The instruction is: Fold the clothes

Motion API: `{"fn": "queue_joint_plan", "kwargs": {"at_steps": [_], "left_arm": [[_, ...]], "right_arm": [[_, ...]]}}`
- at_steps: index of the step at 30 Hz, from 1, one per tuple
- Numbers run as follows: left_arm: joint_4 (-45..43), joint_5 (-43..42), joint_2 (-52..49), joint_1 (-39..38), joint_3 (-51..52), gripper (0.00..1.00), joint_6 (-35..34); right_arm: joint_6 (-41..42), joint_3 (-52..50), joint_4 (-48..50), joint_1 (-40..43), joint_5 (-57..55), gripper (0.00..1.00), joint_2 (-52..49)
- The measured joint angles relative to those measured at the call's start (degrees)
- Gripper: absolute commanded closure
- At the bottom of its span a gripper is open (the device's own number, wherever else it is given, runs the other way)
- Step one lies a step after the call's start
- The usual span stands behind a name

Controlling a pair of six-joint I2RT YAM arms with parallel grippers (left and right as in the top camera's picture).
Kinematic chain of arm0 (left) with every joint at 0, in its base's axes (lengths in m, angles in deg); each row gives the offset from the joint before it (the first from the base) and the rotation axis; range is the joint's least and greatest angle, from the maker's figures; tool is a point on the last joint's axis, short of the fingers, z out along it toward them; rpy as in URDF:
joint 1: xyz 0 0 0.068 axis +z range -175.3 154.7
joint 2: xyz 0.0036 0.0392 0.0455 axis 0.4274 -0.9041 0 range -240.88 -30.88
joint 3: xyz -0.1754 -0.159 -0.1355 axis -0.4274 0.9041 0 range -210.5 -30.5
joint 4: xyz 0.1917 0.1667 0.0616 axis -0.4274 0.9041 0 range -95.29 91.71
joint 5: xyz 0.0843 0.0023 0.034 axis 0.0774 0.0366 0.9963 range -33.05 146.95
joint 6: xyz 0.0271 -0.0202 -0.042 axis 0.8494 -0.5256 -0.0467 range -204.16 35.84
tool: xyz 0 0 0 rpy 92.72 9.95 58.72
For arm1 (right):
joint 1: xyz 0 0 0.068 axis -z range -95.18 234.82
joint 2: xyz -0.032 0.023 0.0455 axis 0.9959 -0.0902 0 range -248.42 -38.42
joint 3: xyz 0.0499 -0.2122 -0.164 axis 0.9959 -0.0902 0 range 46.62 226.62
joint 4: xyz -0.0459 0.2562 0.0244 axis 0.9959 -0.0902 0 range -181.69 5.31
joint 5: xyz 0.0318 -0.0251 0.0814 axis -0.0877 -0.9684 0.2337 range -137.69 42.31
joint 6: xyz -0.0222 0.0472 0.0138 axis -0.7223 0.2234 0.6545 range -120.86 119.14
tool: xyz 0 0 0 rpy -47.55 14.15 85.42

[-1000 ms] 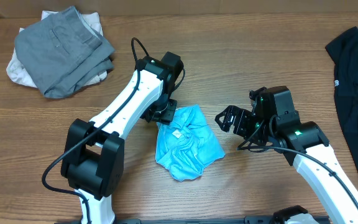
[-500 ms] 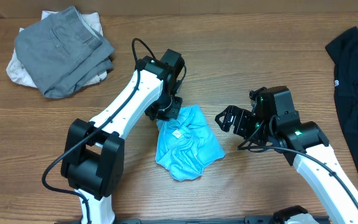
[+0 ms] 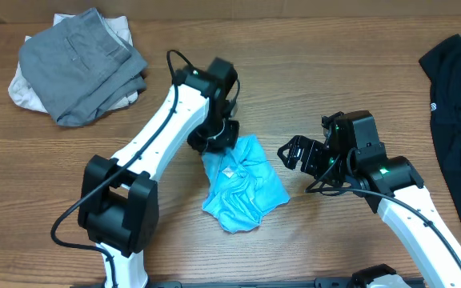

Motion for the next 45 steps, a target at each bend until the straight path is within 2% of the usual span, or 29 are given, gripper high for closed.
{"fn": "queue_joint_plan", "kwargs": {"at_steps": [6,16,25,30,33,37,40,45], "left_arm": [[-0.63,-5.29,0.0,3.32,-7.19,0.96,-3.52],[-10.1,-7.04,0.0,4.17,-7.56,0.96,-11.34],[-13.33,-7.34,-4.46,0.44,-7.56,0.96,-16.81],[-14.36,-8.59,-10.1,-4.22,-7.56,0.87,-17.88],[-14.45,-9.05,-12.61,-7.23,-7.56,0.87,-18.08],[-14.47,-9.51,-13.79,-10.34,-7.56,0.8,-18.08],[-13.7,-9.81,-13.79,-11.02,-7.63,0.79,-17.79],[-5.33,-8.83,-13.62,-8.07,-9.33,0.8,-15.61]], "right_arm": [[-0.04,0.0,-0.02,0.0,-0.09,0.0,0.0],[-0.02,0.0,-0.02,0.0,-0.13,0.0,0.0],[0.09,0.0,0.0,0.0,-0.39,0.0,0.0],[3.02,0.0,-0.35,0.0,-2.38,0.0,0.0],[4.39,0.0,-0.7,0.0,-3.52,0.0,0.0],[5.31,0.0,-0.7,0.0,-4.2,0.0,0.0],[5.92,0.0,-1.51,0.22,-4.37,0.0,0.0],[6.8,0.0,-4.17,3.13,-4.57,0.0,0.0]]}}
